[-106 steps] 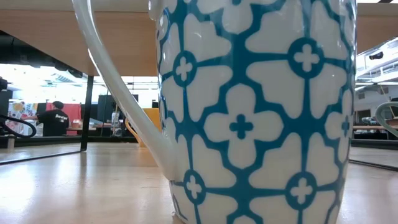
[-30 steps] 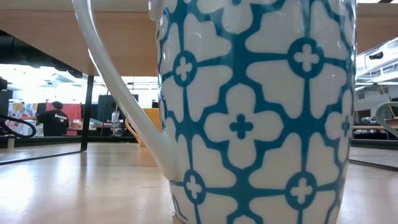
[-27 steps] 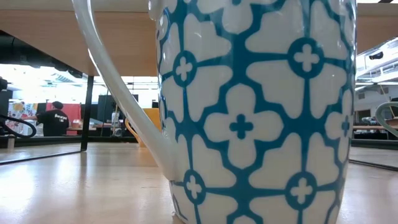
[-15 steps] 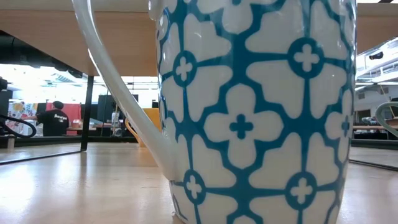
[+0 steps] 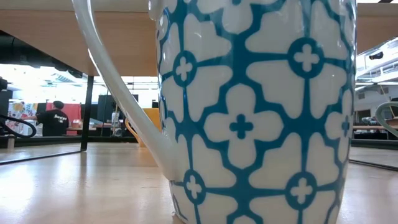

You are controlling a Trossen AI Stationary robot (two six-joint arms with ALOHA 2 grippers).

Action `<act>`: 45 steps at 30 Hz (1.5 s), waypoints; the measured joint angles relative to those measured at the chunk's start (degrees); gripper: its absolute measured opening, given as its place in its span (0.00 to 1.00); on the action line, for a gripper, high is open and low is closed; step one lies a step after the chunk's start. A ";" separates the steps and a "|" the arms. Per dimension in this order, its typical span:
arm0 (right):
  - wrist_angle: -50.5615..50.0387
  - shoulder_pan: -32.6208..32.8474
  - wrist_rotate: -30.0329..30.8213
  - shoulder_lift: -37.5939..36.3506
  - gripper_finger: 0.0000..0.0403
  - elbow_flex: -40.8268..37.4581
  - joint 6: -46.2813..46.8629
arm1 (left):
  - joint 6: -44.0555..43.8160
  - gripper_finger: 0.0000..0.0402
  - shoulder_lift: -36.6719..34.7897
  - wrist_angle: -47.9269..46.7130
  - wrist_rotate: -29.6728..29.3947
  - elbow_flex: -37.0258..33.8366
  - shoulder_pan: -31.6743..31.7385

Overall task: Place coffee mugs
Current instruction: Put the yellow mug on the shelf

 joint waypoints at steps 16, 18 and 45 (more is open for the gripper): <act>0.17 -3.06 6.42 -9.54 0.48 0.00 -0.50 | 0.00 0.47 0.00 1.79 -0.01 0.01 0.00; 0.78 -4.58 8.47 -10.96 0.48 -0.17 -2.09 | -0.03 0.47 0.00 3.14 -0.06 0.01 0.00; 24.88 -32.16 -4.34 -19.00 0.48 -24.30 -17.24 | -6.45 0.44 37.57 -8.46 -12.00 33.30 8.09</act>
